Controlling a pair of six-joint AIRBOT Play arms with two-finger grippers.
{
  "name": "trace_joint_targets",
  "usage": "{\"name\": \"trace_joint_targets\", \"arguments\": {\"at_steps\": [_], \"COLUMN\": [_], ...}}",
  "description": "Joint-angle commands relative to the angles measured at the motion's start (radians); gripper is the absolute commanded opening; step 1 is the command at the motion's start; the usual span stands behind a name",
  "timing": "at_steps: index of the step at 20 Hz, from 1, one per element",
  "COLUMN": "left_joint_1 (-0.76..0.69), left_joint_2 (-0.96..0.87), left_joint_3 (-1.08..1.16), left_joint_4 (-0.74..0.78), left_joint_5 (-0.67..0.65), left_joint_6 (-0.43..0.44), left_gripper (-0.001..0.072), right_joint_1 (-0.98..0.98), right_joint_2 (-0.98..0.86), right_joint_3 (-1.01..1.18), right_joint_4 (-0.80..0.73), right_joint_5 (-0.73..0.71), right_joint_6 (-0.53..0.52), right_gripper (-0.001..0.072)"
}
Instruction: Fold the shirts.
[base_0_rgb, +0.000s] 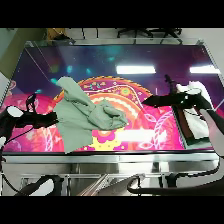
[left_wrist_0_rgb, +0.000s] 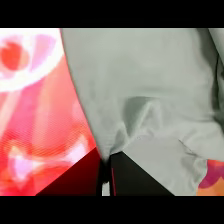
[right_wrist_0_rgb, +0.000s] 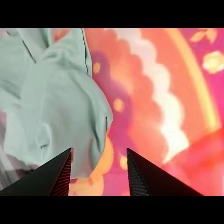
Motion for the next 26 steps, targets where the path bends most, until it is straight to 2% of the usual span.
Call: {"name": "trace_joint_targets", "arguments": {"at_steps": [1,7,11,13,17,18,19,21,22,26], "left_joint_1": [0.086,0.086,0.086,0.086,0.086,0.086,0.086,0.086,0.086,0.086], "left_joint_2": [0.014,-0.032,-0.091,-0.098,-0.097,-0.097,-0.097,-0.097,-0.094,0.039], "left_joint_3": [0.002,0.002,0.002,0.002,0.002,0.002,0.002,0.002,0.002,0.026], "left_joint_4": [-0.012,-0.012,-0.013,-0.013,-0.014,-0.014,-0.014,-0.014,-0.014,-0.014], "left_joint_5": [-0.009,-0.004,-0.021,-0.016,-0.014,-0.022,-0.022,-0.022,-0.023,-0.033], "left_joint_6": [0.056,0.084,0.092,0.100,0.106,0.107,0.108,0.108,0.108,0.109], "left_gripper": [0.0013,0.0013,0.0013,0.0013,0.0013,0.0013,0.0013,0.0013,0.0013,0.0013], "right_joint_1": [0.169,0.374,0.433,0.441,0.469,0.481,0.488,0.486,0.478,0.372], "right_joint_2": [0.000,-0.046,-0.071,-0.073,-0.114,-0.129,-0.134,-0.124,-0.104,0.077], "right_joint_3": [-0.061,-0.070,-0.070,-0.070,-0.070,-0.070,-0.069,-0.064,-0.058,0.007], "right_joint_4": [-0.043,-0.005,0.056,0.070,0.077,0.081,0.081,0.079,0.080,0.078], "right_joint_5": [-0.080,-0.179,-0.200,-0.200,-0.218,-0.214,-0.207,-0.188,-0.180,-0.179], "right_joint_6": [0.002,0.016,0.016,0.016,0.024,0.024,0.023,0.021,0.015,0.016], "right_gripper": [0.0510,0.0520,0.0516,0.0357,0.0359,0.0288,0.0156,0.0038,0.0017,0.0016]}}
